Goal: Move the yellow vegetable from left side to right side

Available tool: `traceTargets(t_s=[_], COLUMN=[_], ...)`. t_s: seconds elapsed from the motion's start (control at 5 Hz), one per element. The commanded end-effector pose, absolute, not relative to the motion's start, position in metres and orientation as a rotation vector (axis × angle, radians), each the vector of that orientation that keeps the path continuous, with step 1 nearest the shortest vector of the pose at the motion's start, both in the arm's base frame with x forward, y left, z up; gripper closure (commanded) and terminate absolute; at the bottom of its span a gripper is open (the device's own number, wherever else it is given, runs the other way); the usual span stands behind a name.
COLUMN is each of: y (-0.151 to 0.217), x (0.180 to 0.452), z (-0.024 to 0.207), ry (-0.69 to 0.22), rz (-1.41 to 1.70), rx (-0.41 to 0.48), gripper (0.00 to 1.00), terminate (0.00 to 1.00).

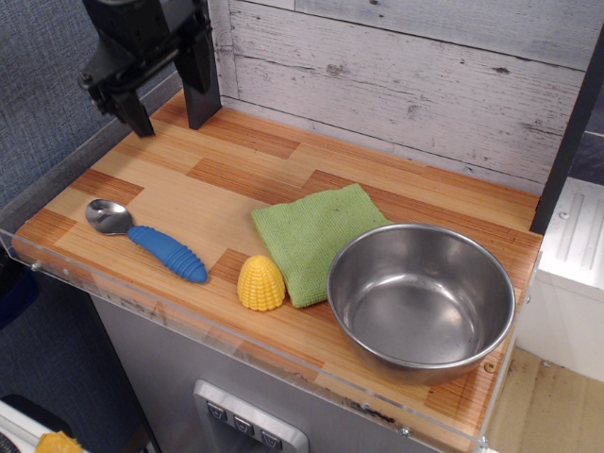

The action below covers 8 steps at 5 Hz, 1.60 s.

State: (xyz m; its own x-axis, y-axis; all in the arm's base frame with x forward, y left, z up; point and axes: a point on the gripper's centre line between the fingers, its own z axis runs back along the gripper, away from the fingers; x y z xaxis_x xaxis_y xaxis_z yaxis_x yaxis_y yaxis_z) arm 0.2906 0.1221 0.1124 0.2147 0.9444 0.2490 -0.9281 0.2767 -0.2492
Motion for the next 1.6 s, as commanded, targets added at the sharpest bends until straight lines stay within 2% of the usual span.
traceTargets(t_s=[0.0, 0.6, 0.8, 1.4], y=[0.087, 0.029, 0.025, 0.025], x=[0.278, 0.259, 0.256, 0.252], z=[0.106, 0.073, 0.058, 0.034], ry=[-0.385, -0.338, -0.321, -0.253], rz=[1.230, 1.111, 1.108, 1.129], rx=[-0.080, -0.084, -0.069, -0.031], gripper=[0.00, 0.00, 0.00, 0.00], terminate=[0.00, 0.00, 0.00, 0.00])
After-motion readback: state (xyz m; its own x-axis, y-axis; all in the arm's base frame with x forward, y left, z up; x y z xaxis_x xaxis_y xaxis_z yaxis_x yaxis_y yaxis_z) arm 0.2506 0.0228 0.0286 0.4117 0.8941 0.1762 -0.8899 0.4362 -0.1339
